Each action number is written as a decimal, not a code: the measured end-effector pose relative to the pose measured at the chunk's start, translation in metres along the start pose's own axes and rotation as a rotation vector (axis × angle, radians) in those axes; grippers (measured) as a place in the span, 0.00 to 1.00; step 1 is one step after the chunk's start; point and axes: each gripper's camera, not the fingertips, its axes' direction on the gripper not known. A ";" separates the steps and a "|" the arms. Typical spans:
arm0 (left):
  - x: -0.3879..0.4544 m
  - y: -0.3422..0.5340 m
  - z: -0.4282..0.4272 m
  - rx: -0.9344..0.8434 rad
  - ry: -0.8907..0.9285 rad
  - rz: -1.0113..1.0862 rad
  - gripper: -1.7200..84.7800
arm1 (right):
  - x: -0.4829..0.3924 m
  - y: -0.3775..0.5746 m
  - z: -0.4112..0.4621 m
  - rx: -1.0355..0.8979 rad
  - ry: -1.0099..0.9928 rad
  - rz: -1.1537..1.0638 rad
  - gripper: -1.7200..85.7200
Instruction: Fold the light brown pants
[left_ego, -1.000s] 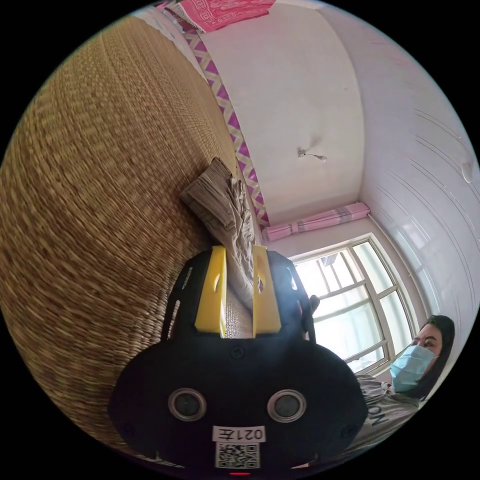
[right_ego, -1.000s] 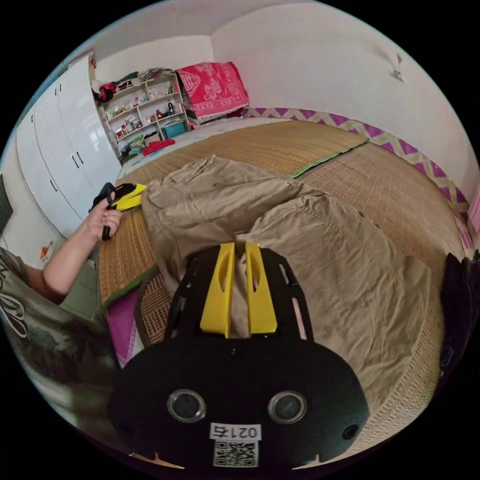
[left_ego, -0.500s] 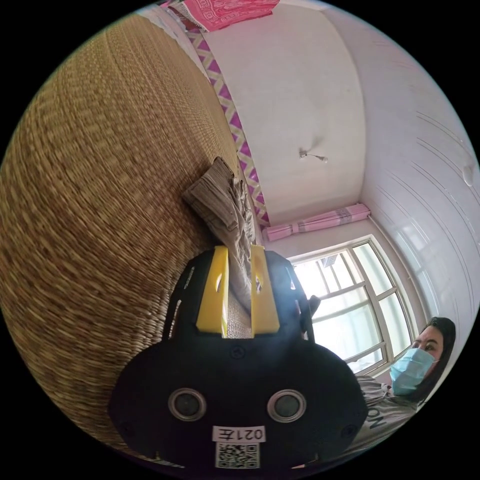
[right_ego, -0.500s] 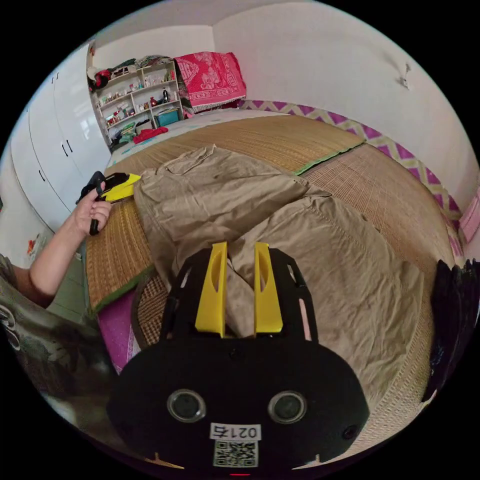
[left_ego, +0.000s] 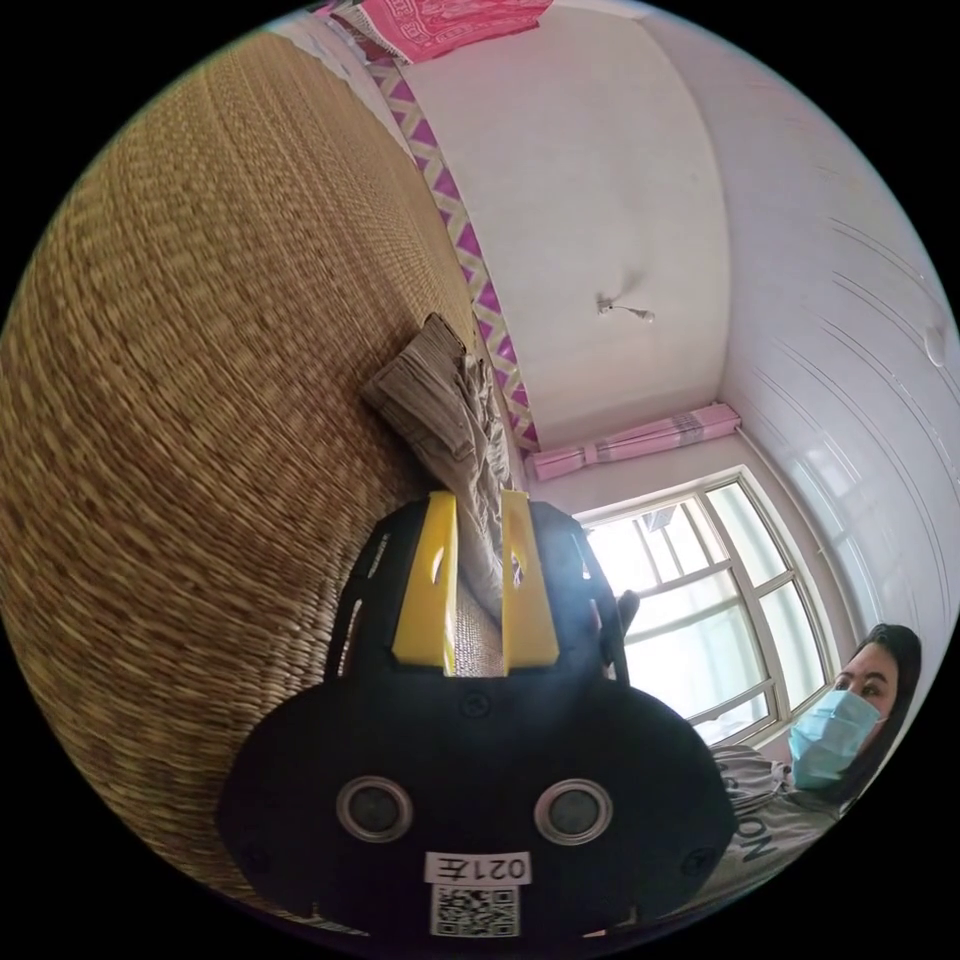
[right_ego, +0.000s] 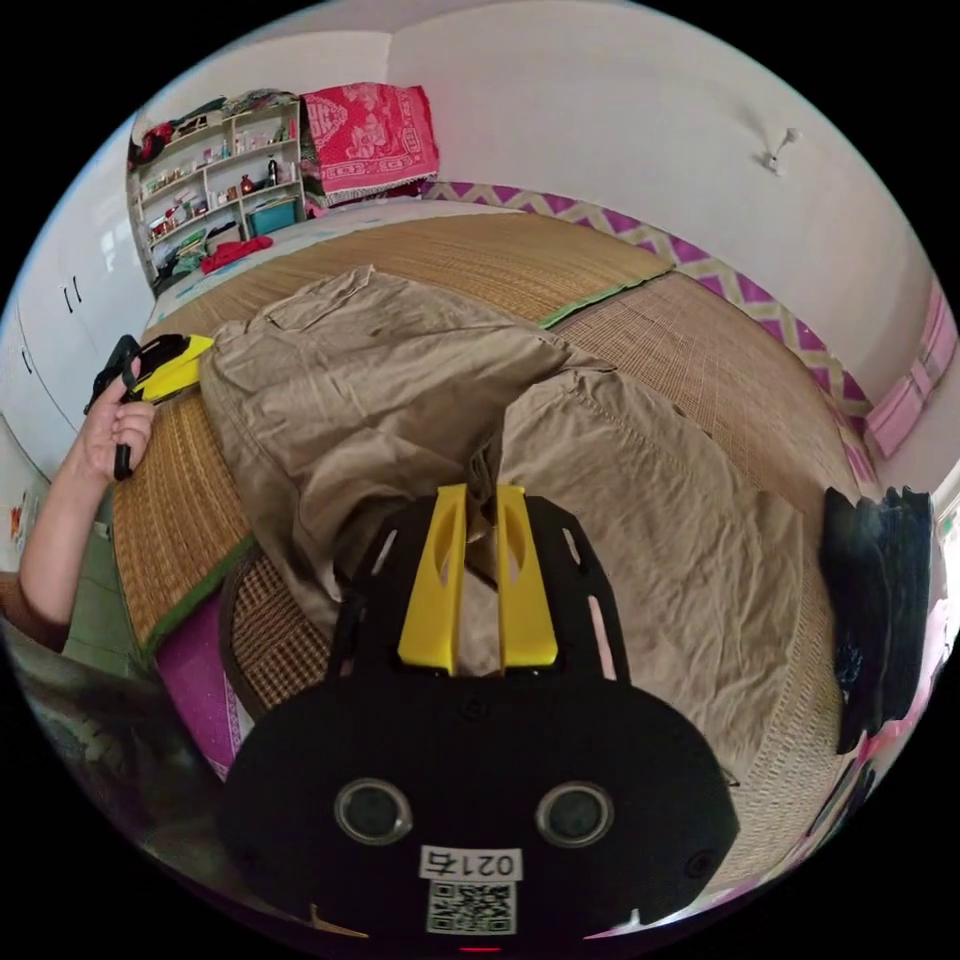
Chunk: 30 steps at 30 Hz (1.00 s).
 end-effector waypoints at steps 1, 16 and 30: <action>-0.002 -0.001 -0.001 0.000 0.000 0.002 0.09 | -0.003 0.004 0.001 0.003 0.006 -0.019 0.08; -0.035 -0.033 -0.001 -0.026 -0.077 -0.113 0.01 | 0.208 0.141 -0.107 0.320 -0.232 0.389 0.02; -0.015 -0.119 -0.052 0.047 -0.197 -0.088 0.01 | 0.519 0.489 -0.198 0.298 -0.220 1.131 0.03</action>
